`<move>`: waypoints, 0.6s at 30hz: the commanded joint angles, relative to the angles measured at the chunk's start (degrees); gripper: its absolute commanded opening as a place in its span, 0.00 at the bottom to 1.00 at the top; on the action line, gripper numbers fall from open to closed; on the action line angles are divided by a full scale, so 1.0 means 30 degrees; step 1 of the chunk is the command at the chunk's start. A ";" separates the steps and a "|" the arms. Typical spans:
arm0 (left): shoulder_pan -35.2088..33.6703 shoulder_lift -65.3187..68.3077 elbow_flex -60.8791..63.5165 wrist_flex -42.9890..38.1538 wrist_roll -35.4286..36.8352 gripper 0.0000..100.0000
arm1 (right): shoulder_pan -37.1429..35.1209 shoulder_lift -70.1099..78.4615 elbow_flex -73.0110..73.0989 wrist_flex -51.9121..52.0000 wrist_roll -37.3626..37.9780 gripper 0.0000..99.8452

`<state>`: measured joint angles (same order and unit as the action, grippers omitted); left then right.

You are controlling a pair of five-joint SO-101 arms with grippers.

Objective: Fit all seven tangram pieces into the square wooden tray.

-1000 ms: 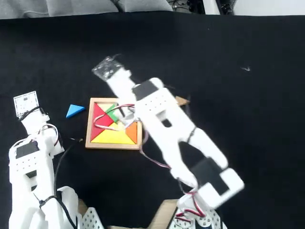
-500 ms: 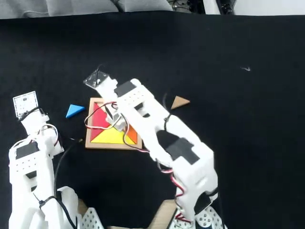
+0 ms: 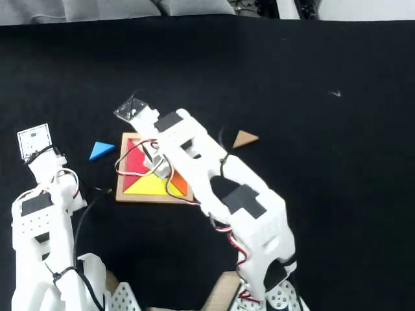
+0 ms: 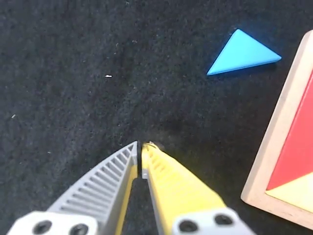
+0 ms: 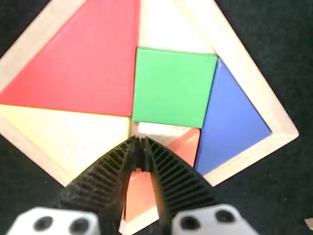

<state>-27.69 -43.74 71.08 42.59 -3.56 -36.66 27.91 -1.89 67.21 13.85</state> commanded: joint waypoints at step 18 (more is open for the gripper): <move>-0.0044 -0.0264 -0.0103 -0.0293 0.0234 0.03 | 0.8850 -0.8366 0.3502 -0.1641 0.0205 0.01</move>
<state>-27.69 -43.74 71.08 42.59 -3.56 -14.15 3.21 4.62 68.97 13.93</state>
